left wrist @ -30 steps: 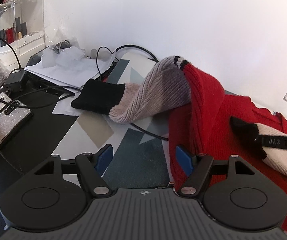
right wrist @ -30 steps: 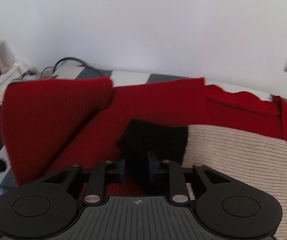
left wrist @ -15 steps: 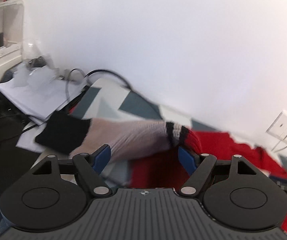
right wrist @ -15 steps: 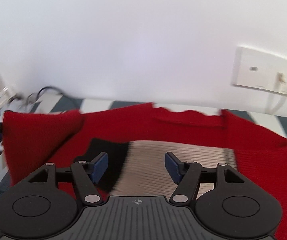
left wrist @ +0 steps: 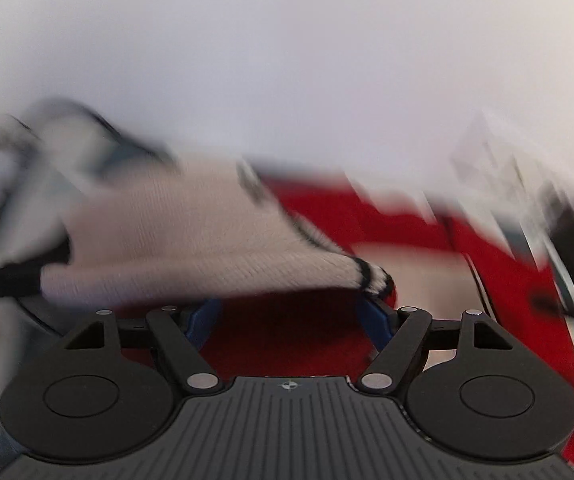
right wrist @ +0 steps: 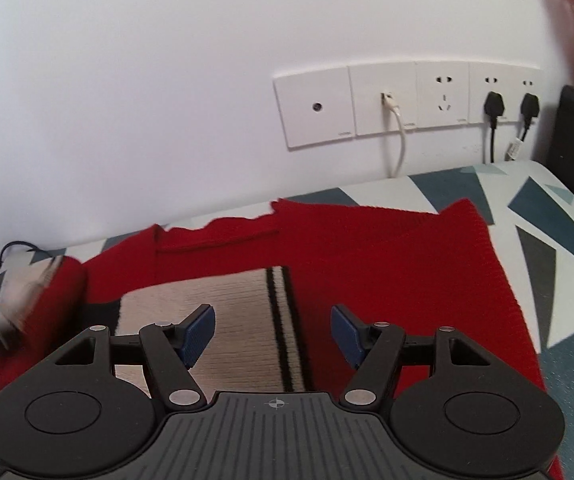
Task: Fold clothes
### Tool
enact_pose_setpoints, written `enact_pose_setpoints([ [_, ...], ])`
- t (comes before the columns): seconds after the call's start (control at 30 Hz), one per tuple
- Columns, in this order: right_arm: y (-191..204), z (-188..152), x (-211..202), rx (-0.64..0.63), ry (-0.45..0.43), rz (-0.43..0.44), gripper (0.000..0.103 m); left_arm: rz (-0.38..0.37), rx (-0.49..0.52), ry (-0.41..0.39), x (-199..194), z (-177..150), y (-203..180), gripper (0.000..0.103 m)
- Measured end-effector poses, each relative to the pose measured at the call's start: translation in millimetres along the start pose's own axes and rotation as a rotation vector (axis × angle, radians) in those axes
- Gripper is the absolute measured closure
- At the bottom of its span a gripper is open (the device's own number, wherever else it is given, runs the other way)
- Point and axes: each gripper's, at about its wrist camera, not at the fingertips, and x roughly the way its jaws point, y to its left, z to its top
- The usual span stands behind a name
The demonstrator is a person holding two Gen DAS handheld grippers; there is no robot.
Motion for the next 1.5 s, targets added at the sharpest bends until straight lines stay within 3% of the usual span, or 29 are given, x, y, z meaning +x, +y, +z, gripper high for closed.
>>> enact_pose_setpoints([
  [0.1,7.0,3.4,-1.7,-0.019,-0.010,0.013,0.042,-0.028,-0.038,0.018,-0.5,-12.4,1.0,0.028],
  [0.27,43.7,15.5,5.2,-0.135,-0.027,0.075,0.042,0.012,-0.055,-0.040,-41.2,-24.0,27.7,0.027],
  [0.33,64.4,17.1,10.2,-0.185,-0.028,0.125,0.042,0.063,-0.030,-0.052,-53.5,-31.7,38.9,0.024],
  [0.57,185.0,-6.8,34.7,-0.536,-0.004,0.348,0.042,0.218,0.063,-0.067,-80.6,-61.5,64.8,0.024],
  [0.67,237.3,-18.7,43.9,-0.650,0.011,0.473,0.043,0.195,0.083,-0.070,-81.1,-71.6,58.6,0.024],
  [0.77,284.1,-28.1,60.8,-0.735,0.082,0.544,0.044,0.208,0.108,-0.078,-83.0,-82.2,53.3,0.024],
  [0.97,347.5,-68.2,87.7,-0.977,0.195,0.514,0.042,0.213,0.121,-0.069,-87.5,-101.7,48.9,0.024],
  [1.03,361.3,-83.8,88.3,-1.082,0.165,0.461,0.040,0.218,0.134,-0.068,-87.9,-104.8,47.2,0.024],
  [1.13,371.4,-100.2,86.2,-1.228,0.084,0.322,0.051,0.224,0.146,-0.066,-87.0,-105.6,46.9,0.024],
  [1.17,369.9,-98.0,84.8,-1.219,0.069,0.313,0.081,0.226,0.147,-0.067,-86.4,-104.6,47.3,0.024],
  [1.2,366.2,-90.1,83.2,-1.174,0.059,0.303,0.088,0.228,0.148,-0.068,-85.9,-103.5,47.6,0.024],
  [1.27,351.0,-62.2,73.4,-1.006,0.024,0.325,0.089,0.239,0.161,-0.075,-83.2,-99.4,47.2,0.024],
  [1.37,310.1,-11.0,45.0,-0.738,-0.102,0.314,0.089,0.250,0.192,-0.087,-76.6,-90.6,43.5,0.024],
  [1.5,212.6,50.6,6.6,-0.306,-0.248,0.280,0.089,0.253,0.208,-0.087,-59.3,-74.9,38.0,0.024],
])
